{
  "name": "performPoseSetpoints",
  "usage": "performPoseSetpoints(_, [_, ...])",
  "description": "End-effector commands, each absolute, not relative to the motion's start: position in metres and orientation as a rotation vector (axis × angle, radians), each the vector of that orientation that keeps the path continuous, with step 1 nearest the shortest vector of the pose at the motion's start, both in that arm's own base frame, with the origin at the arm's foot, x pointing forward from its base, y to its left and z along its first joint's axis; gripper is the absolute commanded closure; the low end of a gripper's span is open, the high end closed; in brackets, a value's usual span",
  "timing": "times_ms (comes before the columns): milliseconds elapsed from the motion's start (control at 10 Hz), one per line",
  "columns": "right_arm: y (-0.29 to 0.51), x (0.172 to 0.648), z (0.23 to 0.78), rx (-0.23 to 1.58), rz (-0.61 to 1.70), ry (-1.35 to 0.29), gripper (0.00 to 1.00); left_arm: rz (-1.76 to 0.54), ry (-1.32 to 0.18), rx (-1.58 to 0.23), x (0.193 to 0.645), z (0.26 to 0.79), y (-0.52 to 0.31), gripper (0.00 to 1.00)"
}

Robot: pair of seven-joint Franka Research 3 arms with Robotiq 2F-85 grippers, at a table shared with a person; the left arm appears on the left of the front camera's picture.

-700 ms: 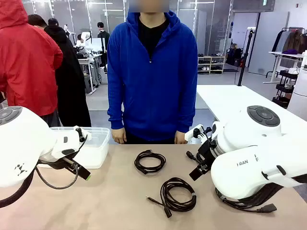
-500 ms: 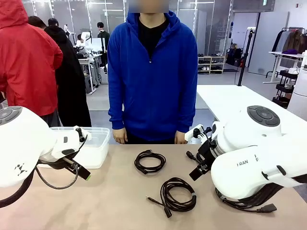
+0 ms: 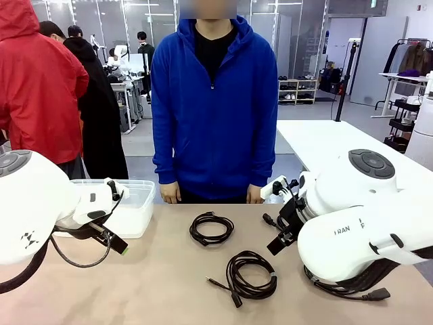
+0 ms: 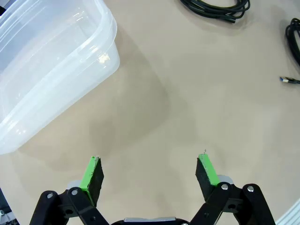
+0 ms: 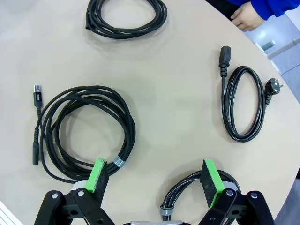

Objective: Organize and store the cables.
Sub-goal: Place the Power Cable into the Organizing box.

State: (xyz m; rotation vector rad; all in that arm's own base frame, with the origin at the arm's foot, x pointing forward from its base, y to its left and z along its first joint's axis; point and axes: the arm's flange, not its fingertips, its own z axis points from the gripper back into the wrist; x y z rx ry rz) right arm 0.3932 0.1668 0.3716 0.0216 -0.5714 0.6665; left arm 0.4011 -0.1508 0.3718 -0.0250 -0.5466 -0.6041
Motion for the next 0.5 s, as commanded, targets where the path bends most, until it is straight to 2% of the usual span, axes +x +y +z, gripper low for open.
performPoseSetpoints(0, [0.1667,0.3933,0.3716,0.023,0.665,-0.571,0.00,-0.603,-0.547,-0.025,0.4012,0.3718,-0.1504,0.00])
performPoseSetpoints(400, [0.1668,0.3932,0.3716,0.022,0.667,-0.571,0.00,-0.604,-0.547,-0.025,0.4011,0.3718,-0.1508,0.00])
